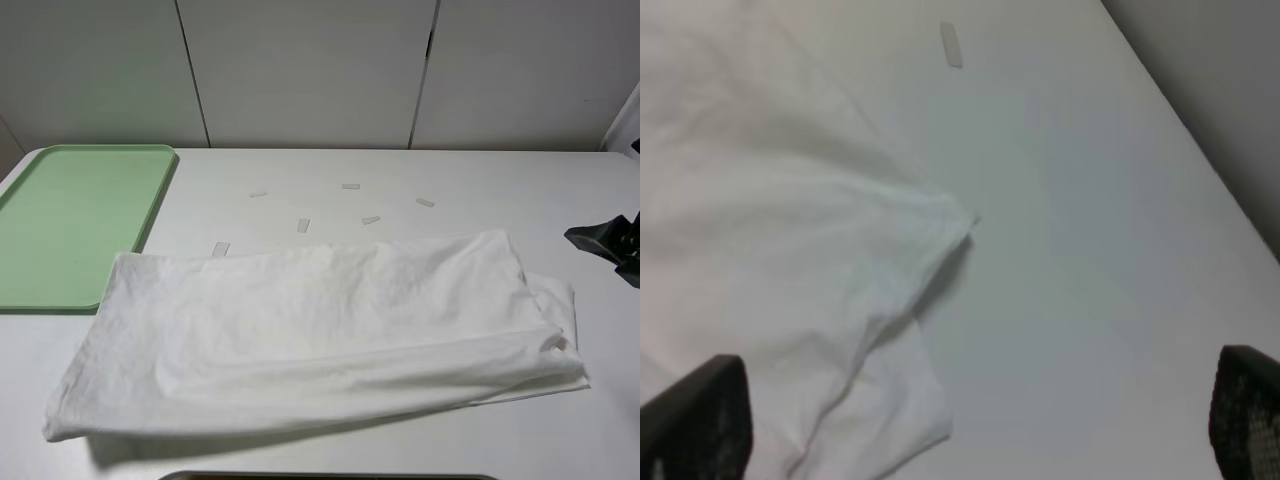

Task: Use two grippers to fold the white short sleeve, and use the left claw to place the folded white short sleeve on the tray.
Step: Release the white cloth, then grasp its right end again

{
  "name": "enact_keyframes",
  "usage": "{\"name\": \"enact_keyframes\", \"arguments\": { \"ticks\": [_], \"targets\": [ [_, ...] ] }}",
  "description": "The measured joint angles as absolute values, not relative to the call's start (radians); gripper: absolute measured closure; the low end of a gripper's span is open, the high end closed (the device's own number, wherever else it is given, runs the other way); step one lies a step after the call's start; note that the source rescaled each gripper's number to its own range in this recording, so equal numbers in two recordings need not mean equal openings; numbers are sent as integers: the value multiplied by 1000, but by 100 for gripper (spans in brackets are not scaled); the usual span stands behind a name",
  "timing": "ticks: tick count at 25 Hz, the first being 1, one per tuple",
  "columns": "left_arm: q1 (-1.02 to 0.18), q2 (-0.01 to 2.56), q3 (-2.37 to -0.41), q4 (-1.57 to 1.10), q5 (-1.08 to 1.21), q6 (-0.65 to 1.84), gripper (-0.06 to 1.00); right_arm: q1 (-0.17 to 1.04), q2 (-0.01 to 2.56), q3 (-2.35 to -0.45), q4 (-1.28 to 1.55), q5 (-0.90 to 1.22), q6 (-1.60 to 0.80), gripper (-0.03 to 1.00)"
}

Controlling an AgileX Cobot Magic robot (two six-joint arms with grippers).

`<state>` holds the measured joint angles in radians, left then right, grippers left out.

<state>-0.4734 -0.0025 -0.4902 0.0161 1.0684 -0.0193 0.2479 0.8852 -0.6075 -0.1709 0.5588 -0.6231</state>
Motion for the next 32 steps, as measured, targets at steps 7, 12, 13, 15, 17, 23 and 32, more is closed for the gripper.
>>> {"name": "enact_keyframes", "arguments": {
  "ticks": [7, 12, 13, 15, 17, 23, 32],
  "targets": [
    [-229, -2, -490, 16, 1068, -19, -5, 248, 885, -607, -83, 559, -509, -3],
    [-91, -2, -490, 18, 1067, -19, -5, 248, 885, -607, -61, 560, -314, -3],
    [-79, -2, -490, 18, 1067, -19, -5, 248, 885, -607, -60, 564, -261, -3],
    [-59, -2, -490, 18, 1067, -19, -5, 248, 885, -607, -58, 572, -171, -3],
    [-56, -2, -490, 18, 1065, -19, -5, 248, 885, -607, -52, 577, -92, -3],
    [-55, -2, -490, 18, 1062, -19, -5, 248, 885, -607, 21, 575, 0, -3],
    [-55, -2, -490, 18, 1062, -19, -5, 248, 885, -607, 123, 597, -32, -3]
  ]
}}
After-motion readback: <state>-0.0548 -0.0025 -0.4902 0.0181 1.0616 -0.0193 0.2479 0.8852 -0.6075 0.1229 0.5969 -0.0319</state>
